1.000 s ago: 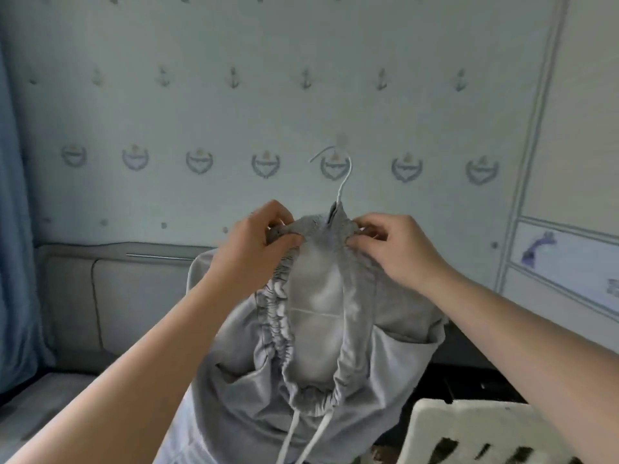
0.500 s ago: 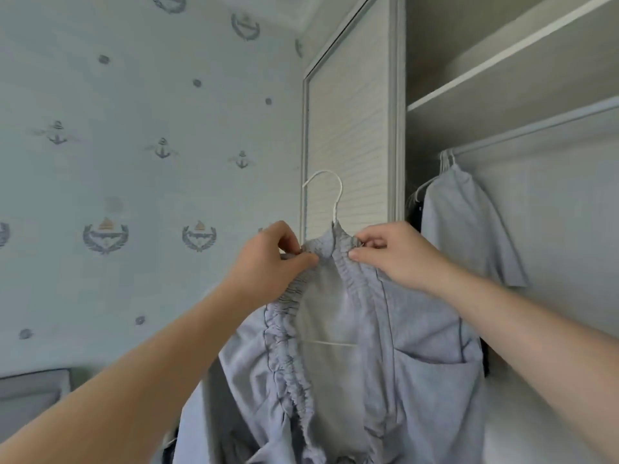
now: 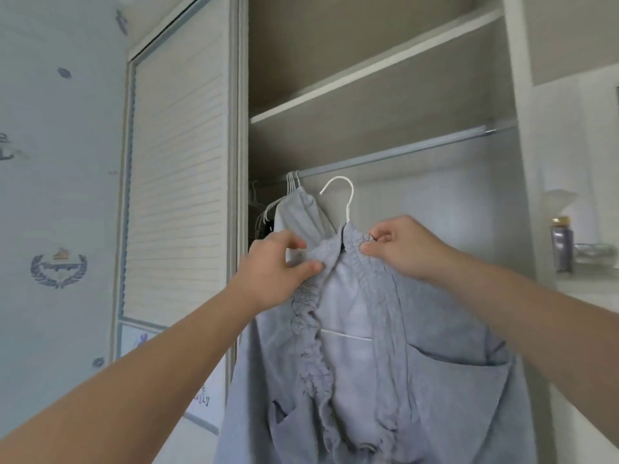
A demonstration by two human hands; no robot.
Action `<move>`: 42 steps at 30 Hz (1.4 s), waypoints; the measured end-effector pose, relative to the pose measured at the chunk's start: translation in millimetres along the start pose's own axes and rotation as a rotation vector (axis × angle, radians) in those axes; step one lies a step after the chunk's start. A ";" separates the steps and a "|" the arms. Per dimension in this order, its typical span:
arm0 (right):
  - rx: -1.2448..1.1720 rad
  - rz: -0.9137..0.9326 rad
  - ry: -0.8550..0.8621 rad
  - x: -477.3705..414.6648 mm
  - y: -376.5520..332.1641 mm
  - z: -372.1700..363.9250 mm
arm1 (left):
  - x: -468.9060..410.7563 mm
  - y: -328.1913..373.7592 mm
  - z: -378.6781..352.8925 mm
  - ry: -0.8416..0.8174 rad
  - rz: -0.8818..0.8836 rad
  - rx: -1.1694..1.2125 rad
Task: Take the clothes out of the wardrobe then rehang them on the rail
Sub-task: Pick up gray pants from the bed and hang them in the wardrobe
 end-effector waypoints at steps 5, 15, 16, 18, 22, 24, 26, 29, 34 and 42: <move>-0.014 -0.250 0.172 -31.0 39.0 38.0 | -40.4 5.4 -42.6 -0.100 -0.100 0.130; -0.611 -0.584 0.172 -90.1 54.8 -18.4 | -83.8 14.0 -65.5 -0.371 -0.173 0.408; -0.618 -0.566 0.164 -99.3 54.1 -27.5 | -86.7 10.3 -65.7 -0.400 -0.148 0.409; -0.629 -0.531 0.147 -116.4 52.4 -47.4 | -96.3 -3.2 -66.0 -0.426 -0.107 0.344; -0.694 -0.518 0.098 -148.6 63.7 -83.1 | -125.7 -40.8 -65.8 -0.343 -0.074 0.184; -0.689 -0.513 0.081 -163.6 74.9 -93.7 | -140.0 -59.0 -63.4 -0.223 -0.083 0.038; -0.653 -0.522 0.051 -176.8 87.8 -99.7 | -149.8 -75.7 -63.0 -0.110 -0.083 -0.067; -0.567 -0.538 -0.017 -195.0 110.1 -101.2 | -164.1 -97.5 -68.2 -0.011 -0.095 -0.165; -0.322 -0.314 -0.001 -235.3 119.3 -76.5 | -195.8 -120.1 -74.0 0.100 -0.126 -0.247; 0.328 0.420 0.195 -294.8 89.1 -72.9 | -255.6 -118.8 -70.1 0.244 -0.144 -0.272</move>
Point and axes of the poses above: each hand's wrist, its own x-axis away from the middle knuckle, its own z-axis out of the back of the hand, y = z × x, the point moved 8 cm from there along -x, towards the middle knuckle, and after that the axes turned 1 degree about z, right-handed, at the moved point
